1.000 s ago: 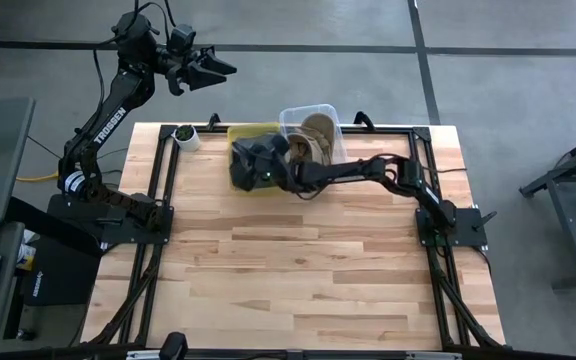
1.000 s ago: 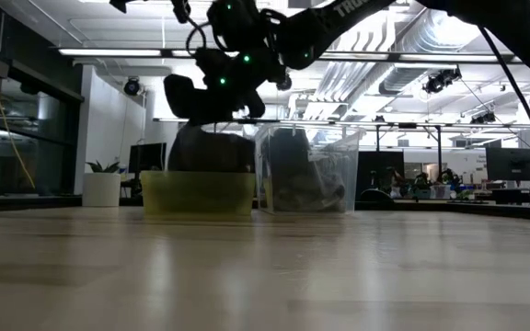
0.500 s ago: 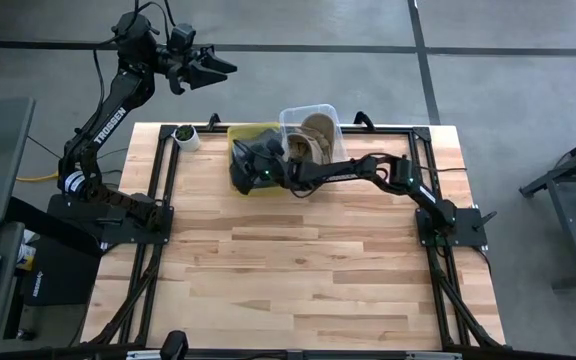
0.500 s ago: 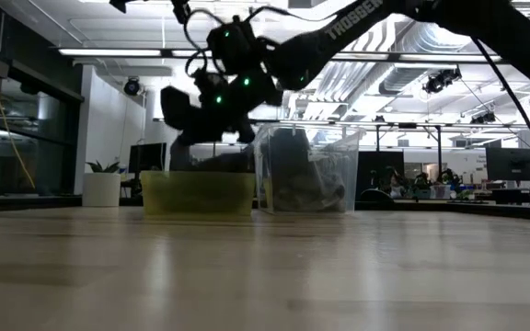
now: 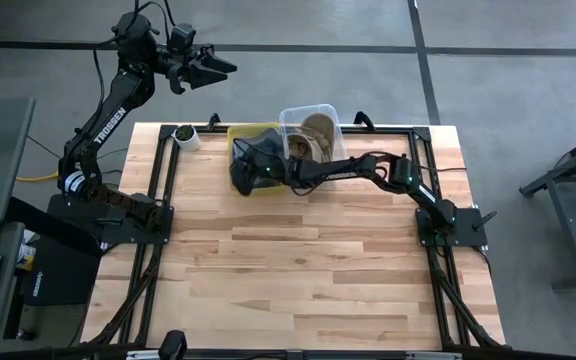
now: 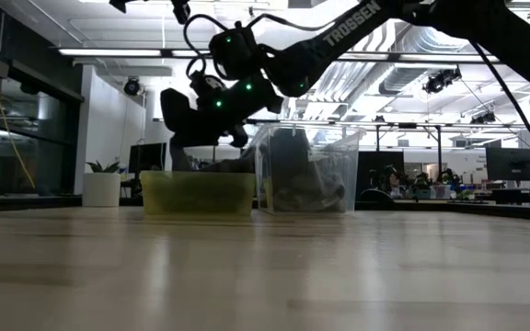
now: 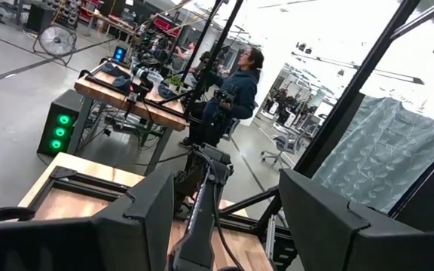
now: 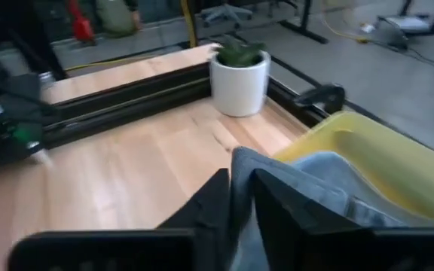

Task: Pick & Place hat
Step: Put the blue cap into the yellow bin, then return to Home Position

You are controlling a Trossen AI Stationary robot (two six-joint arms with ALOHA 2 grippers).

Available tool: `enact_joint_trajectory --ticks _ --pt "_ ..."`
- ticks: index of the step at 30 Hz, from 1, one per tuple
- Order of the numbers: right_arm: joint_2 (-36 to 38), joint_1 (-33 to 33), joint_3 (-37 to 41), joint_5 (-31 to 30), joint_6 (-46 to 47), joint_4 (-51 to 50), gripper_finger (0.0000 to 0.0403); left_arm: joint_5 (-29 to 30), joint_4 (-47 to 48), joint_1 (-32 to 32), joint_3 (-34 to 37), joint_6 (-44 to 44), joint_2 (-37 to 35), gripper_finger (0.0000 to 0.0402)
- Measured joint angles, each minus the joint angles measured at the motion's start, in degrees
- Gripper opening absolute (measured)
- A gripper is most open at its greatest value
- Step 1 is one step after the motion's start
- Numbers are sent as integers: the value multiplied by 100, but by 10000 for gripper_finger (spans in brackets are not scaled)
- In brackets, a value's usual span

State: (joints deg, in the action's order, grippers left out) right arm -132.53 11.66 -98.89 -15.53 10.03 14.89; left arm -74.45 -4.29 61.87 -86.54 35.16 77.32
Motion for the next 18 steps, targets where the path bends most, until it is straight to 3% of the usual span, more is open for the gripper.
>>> enact_joint_trajectory --ticks 10,16,18 --pt "242 -7 -216 475 -348 -599 155 -154 24 0 0 -11 0 201" --pt "903 -8 -243 595 -941 -1656 170 -17 22 0 0 -190 0 201" --pt "1145 -4 -245 909 -1014 -2158 168 0 22 0 0 -318 0 201"
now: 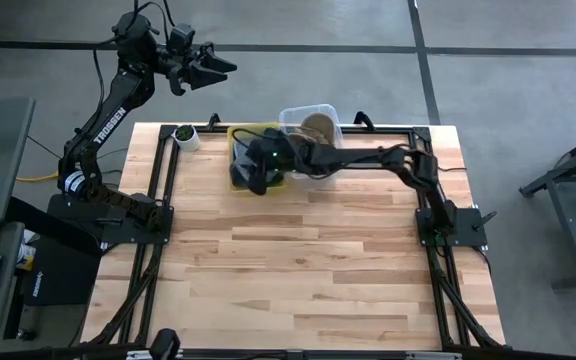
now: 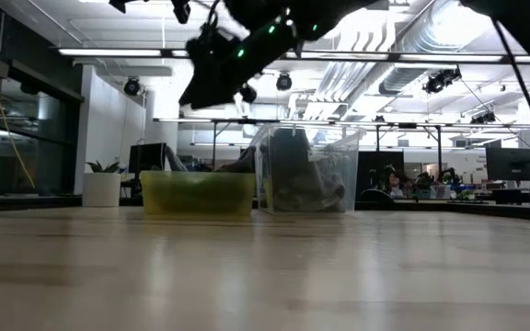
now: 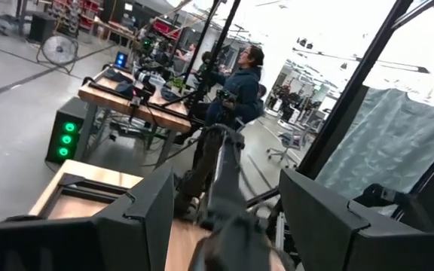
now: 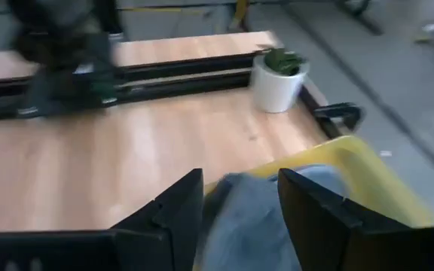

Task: Pick & Place hat
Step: Return to Home Position

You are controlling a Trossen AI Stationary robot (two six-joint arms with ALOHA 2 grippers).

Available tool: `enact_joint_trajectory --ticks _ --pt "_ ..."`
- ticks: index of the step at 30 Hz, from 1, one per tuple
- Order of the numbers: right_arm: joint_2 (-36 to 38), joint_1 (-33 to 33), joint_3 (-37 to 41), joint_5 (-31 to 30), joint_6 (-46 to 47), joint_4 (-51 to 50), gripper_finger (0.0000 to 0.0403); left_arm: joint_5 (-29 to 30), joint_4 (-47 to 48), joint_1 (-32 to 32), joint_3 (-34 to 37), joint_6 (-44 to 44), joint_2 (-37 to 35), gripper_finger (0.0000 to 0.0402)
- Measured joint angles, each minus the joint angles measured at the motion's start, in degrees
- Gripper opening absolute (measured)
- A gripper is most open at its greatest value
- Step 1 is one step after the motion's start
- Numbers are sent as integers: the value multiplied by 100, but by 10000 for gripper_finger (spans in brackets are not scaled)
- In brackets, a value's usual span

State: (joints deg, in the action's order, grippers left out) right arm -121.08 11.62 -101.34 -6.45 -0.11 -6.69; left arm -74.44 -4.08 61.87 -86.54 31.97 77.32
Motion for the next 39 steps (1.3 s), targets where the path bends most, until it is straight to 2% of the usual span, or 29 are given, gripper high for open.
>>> enact_joint_trajectory --ticks 2,6,8,11,13,17,22,25,28,32,36,39 --pt "215 7 0 314 6 -435 164 -3 1 0 0 -27 0 201" --pt "599 44 0 530 -106 -1311 155 -25 319 0 0 -266 -37 201" --pt "769 118 43 802 -223 -1737 150 -27 790 0 0 -699 -117 201" --pt "1128 270 505 1405 -191 -1844 142 38 1941 0 -2 -1632 -283 201" --pt "1459 368 955 1658 -131 -1688 136 246 2872 0 -2 -2377 -403 201" --pt "2352 500 2069 1730 114 -935 129 602 4476 0 -2 -3702 -560 201" --pt "3667 520 3642 1712 632 249 122 384 5783 0 -2 -4786 -656 201" --pt "4486 522 4534 1447 926 838 119 59 6332 -2 19 -5280 -660 201" --pt "5248 527 5302 1186 1160 1236 117 -173 6349 0 260 -5369 -753 201" --pt "6229 546 6106 995 1481 1636 117 42 5736 0 881 -4844 -957 201" --pt "7063 568 6697 935 1692 1720 117 404 4272 -35 1747 -3706 -1355 201" --pt "7571 564 7008 839 1814 1691 117 1117 2721 -359 2545 -2491 -1672 201"
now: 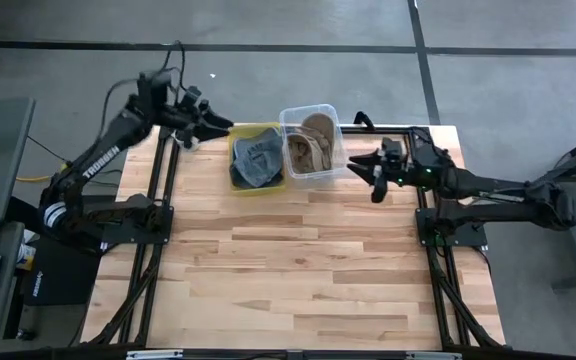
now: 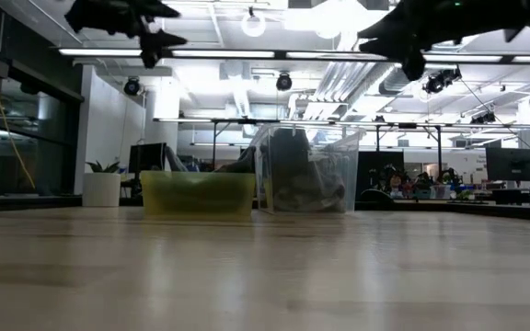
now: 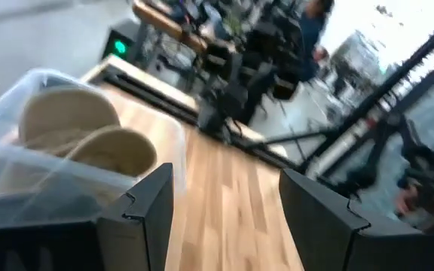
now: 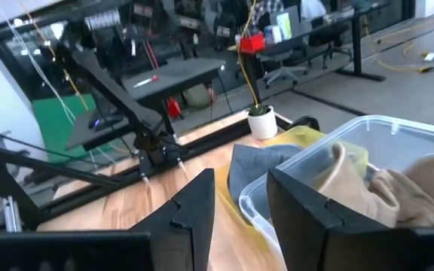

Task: Pick & Place hat
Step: Return to Home Position

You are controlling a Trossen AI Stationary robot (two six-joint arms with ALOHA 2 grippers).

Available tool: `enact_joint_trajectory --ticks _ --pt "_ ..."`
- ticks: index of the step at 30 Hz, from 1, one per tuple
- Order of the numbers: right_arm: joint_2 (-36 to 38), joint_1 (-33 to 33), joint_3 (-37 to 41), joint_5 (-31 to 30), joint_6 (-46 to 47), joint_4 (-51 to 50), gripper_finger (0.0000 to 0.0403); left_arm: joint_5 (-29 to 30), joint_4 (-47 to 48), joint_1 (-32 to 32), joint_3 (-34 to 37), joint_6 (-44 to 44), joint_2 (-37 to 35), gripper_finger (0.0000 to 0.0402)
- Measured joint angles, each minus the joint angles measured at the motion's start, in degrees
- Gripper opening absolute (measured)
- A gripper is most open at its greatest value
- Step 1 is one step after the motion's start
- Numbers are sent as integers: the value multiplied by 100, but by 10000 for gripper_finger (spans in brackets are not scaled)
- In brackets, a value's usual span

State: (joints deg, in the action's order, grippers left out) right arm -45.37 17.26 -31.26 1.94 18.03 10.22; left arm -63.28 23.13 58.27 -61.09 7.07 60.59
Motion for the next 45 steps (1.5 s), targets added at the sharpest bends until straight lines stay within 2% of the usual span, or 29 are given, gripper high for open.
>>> enact_joint_trajectory --ticks 5,10,14,19,23,29,34,40,45 --pt "535 2 220 -14 43 -150 117 1392 -3166 -996 1393 1955 -500 201" --pt "762 2 220 277 96 -535 117 2740 -4308 -1956 2354 2624 -811 201" --pt "1005 0 220 599 148 -848 117 3694 -4473 -2698 2797 2774 -942 201" --pt "1524 0 220 538 60 -1276 117 4825 -4781 -3503 3221 2925 -1101 201" --pt "2030 0 218 506 -9 -1621 117 5715 -5078 -3968 3537 2923 -1242 201" --pt "2789 0 220 505 -9 -2657 117 6777 -5363 -4526 4125 3202 -1442 201" --pt "3267 -2 218 386 47 -2971 117 7913 -5822 -5143 4592 3246 -1442 201" --pt "3301 -2 218 451 56 -3203 117 8647 -5857 -5551 4938 3268 -1822 201" --pt "3388 -4 218 462 102 -3189 117 9135 -5757 -5738 5371 3158 -2909 201"
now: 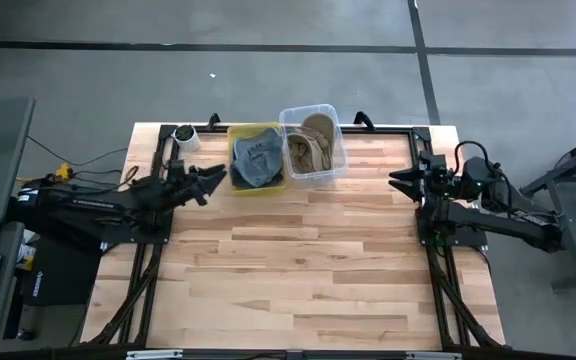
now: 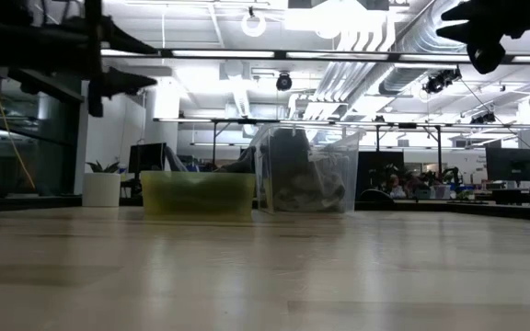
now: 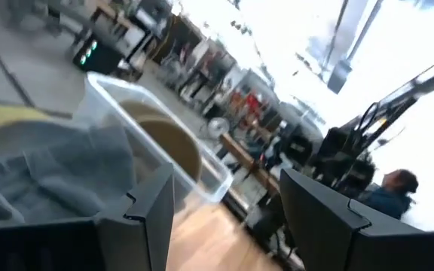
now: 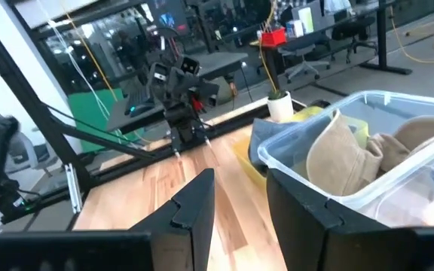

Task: Pick & Place hat
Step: Return to Home Position

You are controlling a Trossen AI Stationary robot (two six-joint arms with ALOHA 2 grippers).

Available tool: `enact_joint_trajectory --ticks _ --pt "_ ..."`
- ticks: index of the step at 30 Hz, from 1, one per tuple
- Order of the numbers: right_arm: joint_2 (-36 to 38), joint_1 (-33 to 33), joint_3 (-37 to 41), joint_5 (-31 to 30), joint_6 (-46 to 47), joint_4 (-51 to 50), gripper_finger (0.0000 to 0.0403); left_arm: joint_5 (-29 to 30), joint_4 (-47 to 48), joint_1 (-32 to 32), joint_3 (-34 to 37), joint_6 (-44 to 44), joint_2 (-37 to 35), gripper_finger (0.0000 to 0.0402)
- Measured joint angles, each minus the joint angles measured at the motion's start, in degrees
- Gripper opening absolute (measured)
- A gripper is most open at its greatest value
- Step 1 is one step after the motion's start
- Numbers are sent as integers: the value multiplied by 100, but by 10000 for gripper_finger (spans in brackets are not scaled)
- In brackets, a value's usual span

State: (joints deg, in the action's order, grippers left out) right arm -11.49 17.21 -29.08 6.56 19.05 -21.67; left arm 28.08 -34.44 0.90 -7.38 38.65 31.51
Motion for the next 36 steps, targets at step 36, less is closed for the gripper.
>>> enact_joint_trajectory --ticks 36 --pt "191 -2 1873 204 1201 3254 117 200 2678 -93 103 -431 -3113 201"
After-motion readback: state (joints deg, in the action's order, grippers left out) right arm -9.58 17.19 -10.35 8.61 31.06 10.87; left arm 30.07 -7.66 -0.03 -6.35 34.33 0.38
